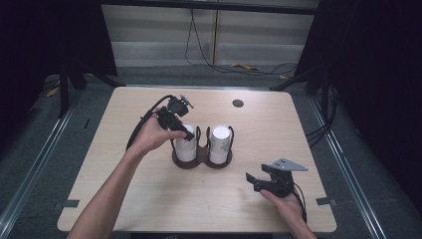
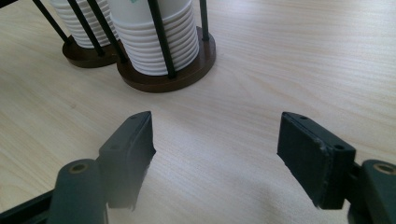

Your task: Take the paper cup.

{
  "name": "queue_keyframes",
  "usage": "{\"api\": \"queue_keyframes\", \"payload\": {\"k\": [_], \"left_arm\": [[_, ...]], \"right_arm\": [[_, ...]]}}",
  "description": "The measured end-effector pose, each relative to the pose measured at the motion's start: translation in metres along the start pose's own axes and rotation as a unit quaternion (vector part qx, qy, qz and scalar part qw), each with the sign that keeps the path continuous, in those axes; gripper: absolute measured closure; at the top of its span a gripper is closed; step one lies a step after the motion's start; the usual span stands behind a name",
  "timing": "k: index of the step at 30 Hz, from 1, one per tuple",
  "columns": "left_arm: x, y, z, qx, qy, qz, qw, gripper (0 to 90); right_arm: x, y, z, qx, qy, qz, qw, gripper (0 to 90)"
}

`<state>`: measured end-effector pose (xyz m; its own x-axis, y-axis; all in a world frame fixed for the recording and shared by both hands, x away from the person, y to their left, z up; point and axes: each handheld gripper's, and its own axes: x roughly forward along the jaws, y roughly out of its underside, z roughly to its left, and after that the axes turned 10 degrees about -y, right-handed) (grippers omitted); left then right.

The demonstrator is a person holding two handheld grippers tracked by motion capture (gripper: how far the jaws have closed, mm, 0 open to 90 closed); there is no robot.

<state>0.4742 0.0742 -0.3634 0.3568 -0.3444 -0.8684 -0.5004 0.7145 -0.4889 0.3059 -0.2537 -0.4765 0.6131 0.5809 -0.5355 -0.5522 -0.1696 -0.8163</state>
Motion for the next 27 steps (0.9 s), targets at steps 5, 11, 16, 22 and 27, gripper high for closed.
{"api": "queue_keyframes", "payload": {"k": [5, 11, 16, 22, 27], "left_arm": [[0.006, 0.001, -0.002, 0.003, -0.006, 0.005, 1.0000, 32.9], [0.011, 0.001, -0.005, 0.017, -0.011, 0.019, 0.9996, 30.6], [0.012, 0.001, -0.006, 0.019, -0.011, 0.023, 0.9995, 30.0], [0.017, 0.002, -0.006, 0.014, -0.003, 0.023, 0.9996, 25.2], [0.021, 0.001, -0.008, 0.019, -0.008, 0.030, 0.9994, 25.4]], "right_arm": [[0.000, 0.000, 0.000, 0.001, 0.000, 0.000, 1.0000, 27.1], [0.000, 0.000, 0.000, 0.002, 0.000, 0.000, 1.0000, 27.1], [0.001, 0.000, -0.001, 0.005, -0.004, 0.000, 1.0000, 27.1], [0.001, 0.000, -0.001, 0.005, -0.003, 0.000, 1.0000, 27.1], [0.001, 0.000, -0.002, 0.008, -0.004, 0.001, 1.0000, 27.1]]}}
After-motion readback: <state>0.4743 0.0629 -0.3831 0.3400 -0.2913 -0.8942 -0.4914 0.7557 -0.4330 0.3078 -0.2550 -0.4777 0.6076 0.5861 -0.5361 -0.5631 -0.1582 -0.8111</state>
